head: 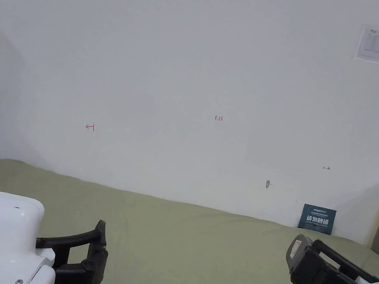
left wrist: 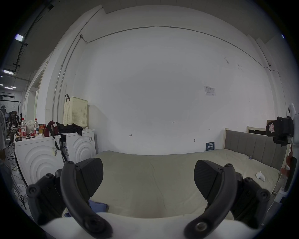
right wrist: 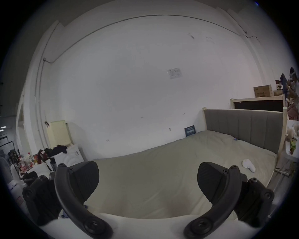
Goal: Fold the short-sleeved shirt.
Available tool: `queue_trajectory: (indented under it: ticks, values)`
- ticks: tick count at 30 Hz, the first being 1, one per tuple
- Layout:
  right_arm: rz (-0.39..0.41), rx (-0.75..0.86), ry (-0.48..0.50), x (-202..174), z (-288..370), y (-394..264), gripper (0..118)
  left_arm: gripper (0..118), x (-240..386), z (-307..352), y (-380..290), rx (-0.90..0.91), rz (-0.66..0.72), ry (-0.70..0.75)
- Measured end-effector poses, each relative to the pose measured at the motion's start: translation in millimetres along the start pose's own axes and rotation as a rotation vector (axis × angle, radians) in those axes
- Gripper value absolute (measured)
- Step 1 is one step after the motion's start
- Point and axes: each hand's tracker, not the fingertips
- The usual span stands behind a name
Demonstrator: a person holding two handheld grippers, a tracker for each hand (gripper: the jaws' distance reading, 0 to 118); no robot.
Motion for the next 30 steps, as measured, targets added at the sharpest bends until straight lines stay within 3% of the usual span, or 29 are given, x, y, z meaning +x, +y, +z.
queue_trajectory:
  ticks: [3,5,6,11,17,30]
  values:
    - [0.05,0.069,0.042,-4.0,2.8,-4.2,118,114,0.8,-1.0,0.7,0.003,0.0,-0.001]
    - [0.135,0.126,0.122,-3.8,4.6,-13.0,118,114,1.1,-2.2,-0.3,0.0,0.003,-0.005]
    - [0.17,0.153,0.118,-5.4,5.3,-17.5,118,114,1.6,-2.8,-1.0,-0.002,-0.001,-0.005]
    - [0.386,0.181,-0.098,-17.3,-1.0,-41.7,118,114,3.8,-6.4,-7.2,-0.014,-0.024,0.006]
    - [0.35,0.107,-0.055,-10.3,-7.9,-52.7,118,114,2.0,-9.9,-13.6,-0.033,-0.019,0.012]
    - [0.372,0.085,-0.056,-15.5,-12.1,-50.1,118,114,0.2,-12.3,-11.3,-0.025,-0.021,0.011]
